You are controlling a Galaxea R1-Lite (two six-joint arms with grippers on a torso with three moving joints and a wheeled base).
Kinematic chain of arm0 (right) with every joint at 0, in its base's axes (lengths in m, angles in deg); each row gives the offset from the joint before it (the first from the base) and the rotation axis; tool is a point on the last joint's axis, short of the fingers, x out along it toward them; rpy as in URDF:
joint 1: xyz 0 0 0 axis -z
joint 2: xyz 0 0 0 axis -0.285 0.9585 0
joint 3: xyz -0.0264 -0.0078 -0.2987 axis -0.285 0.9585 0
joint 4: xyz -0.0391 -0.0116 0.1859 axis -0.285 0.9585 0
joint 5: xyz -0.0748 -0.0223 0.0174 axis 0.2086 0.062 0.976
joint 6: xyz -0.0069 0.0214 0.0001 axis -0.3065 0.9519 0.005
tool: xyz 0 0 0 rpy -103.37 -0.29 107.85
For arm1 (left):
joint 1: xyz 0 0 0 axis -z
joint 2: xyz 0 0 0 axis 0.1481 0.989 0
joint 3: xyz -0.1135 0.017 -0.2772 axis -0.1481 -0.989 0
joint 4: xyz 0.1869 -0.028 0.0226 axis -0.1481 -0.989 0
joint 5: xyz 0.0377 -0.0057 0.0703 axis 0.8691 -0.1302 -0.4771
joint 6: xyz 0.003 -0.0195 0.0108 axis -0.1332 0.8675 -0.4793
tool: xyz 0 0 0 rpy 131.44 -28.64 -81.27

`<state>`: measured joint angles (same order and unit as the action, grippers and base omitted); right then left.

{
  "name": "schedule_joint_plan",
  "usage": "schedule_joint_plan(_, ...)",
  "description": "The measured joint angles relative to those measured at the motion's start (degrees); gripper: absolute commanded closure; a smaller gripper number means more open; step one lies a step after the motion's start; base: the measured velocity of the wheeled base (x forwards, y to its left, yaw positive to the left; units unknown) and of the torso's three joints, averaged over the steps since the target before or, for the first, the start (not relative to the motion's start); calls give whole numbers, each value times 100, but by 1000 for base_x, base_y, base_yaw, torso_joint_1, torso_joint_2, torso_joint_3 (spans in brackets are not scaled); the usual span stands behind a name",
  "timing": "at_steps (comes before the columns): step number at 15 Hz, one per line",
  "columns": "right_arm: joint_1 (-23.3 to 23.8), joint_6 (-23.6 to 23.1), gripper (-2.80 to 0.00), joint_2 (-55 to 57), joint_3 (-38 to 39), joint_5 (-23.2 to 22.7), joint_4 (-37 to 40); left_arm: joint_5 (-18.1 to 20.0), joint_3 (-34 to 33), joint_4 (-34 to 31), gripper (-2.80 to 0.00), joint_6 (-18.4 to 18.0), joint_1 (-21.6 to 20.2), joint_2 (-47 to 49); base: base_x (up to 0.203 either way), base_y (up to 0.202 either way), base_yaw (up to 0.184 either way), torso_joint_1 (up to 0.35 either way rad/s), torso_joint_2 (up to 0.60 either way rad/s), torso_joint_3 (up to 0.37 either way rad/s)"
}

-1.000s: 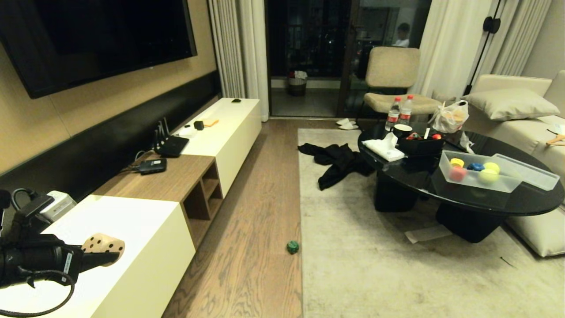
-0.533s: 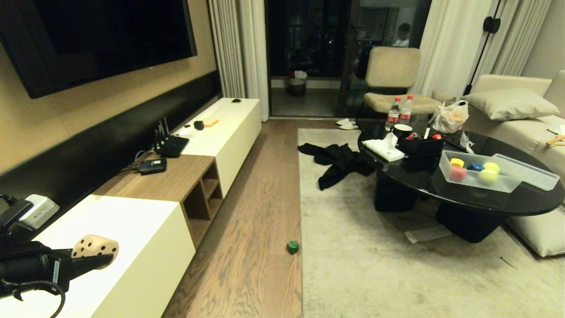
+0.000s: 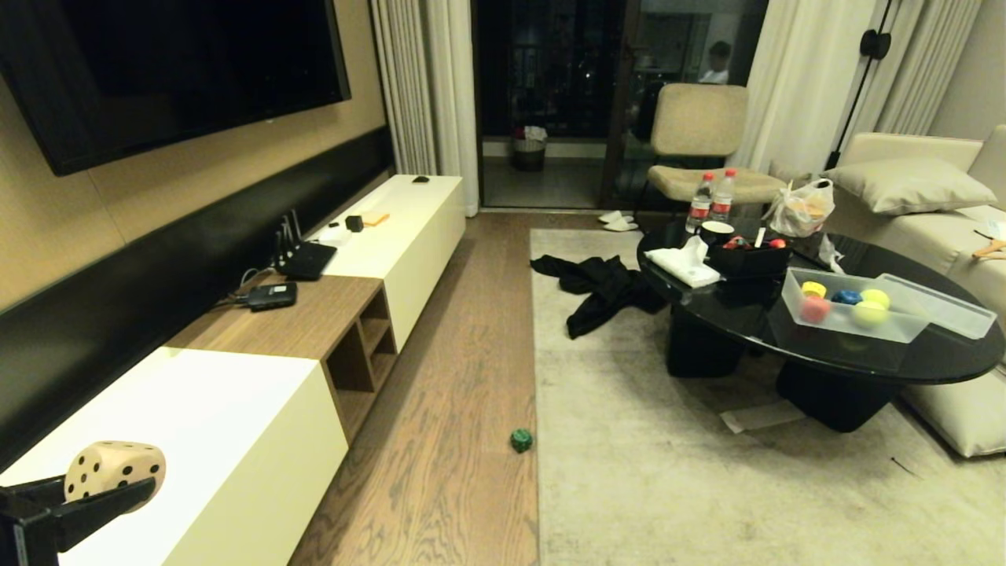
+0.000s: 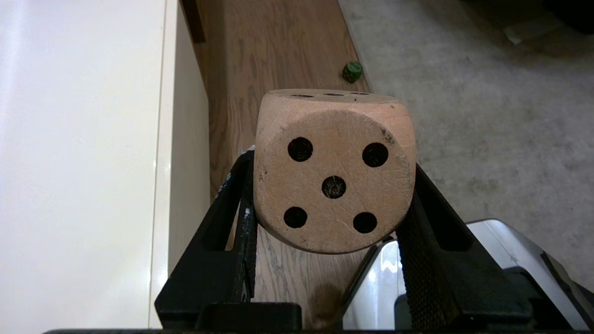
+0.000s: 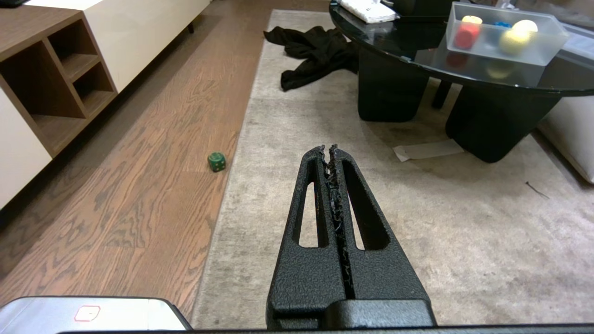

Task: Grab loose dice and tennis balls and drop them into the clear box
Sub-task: Put the toys in the box

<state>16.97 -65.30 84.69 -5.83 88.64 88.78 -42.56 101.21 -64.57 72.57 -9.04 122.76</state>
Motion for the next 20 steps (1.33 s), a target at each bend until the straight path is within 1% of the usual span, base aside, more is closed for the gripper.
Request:
schedule_joint_plan(3,2,-1,0,0,0,1,-2,-267,-344,-125,0,40,82,-885,0,0,0,0,0,0)
schedule_joint_plan(8,2,1,0,0,0,0,-2,-842,-559,-1033,0,44,573,-2360,0,0,0,0,0,0)
schedule_joint_plan(12,2,-1,0,0,0,-5,0,-1024,-1031,-1264,0,-53,672,-3400,0,0,0,0,0,0)
schedule_joint_plan(14,2,-1,0,0,0,-3,-2,-1175,-1266,-1242,0,-134,669,-3702,0,0,0,0,0,0)
schedule_joint_plan(16,2,-1,0,0,0,1,-2,-1224,-1311,-1192,0,-128,672,-3834,0,0,0,0,0,0)
schedule_joint_plan(17,2,1,0,0,0,-1,-4,-1309,-1322,-1182,0,-126,701,-3871,0,0,0,0,0,0)
schedule_joint_plan(20,0,-1,0,0,0,-1,-2,-1461,-1313,-1175,0,-128,850,-3925,0,0,0,0,0,0)
